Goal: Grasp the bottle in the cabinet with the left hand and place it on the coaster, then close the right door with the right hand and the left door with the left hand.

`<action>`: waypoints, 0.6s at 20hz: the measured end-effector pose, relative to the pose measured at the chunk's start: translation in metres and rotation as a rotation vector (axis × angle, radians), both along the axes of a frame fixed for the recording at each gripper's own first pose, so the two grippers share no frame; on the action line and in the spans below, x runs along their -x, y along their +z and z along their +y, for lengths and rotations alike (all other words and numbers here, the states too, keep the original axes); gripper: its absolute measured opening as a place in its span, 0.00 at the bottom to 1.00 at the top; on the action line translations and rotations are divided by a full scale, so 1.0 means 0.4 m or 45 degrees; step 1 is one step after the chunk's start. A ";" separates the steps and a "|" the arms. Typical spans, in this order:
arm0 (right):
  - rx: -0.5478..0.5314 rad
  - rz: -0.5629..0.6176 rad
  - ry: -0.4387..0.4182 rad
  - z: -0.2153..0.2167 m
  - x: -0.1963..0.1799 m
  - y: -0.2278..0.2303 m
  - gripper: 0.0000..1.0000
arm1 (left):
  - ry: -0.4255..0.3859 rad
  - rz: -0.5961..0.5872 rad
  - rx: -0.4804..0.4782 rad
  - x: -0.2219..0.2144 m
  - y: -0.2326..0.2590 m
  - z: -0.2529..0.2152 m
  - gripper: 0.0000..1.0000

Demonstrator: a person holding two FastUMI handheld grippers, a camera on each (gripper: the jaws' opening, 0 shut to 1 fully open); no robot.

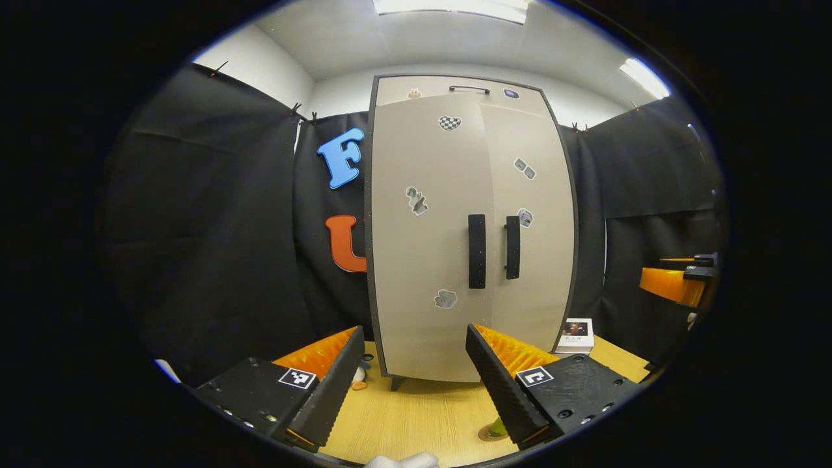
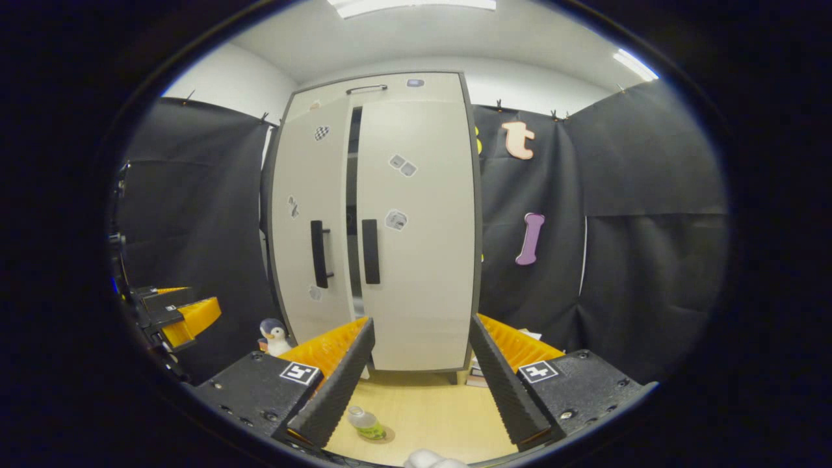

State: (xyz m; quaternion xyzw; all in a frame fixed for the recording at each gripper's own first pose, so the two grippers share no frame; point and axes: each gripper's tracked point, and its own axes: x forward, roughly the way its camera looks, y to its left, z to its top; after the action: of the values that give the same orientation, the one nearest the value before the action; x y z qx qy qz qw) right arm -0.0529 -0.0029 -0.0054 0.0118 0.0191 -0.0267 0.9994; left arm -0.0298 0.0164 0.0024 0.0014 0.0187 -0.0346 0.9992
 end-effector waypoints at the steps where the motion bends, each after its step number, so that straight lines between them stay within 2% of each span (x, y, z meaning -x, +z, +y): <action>1: 0.002 0.000 -0.002 -0.001 -0.001 0.001 0.94 | 0.000 0.002 -0.002 0.001 0.001 0.002 0.96; 12: -0.008 0.008 -0.006 -0.005 -0.007 -0.007 0.94 | 0.030 0.018 -0.012 -0.010 -0.011 0.029 0.96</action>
State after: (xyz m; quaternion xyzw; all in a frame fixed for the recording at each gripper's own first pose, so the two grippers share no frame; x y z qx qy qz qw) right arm -0.0500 -0.0047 -0.0082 0.0147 0.0224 -0.0289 0.9992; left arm -0.0260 0.0280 -0.0019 0.0056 0.0259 -0.0226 0.9994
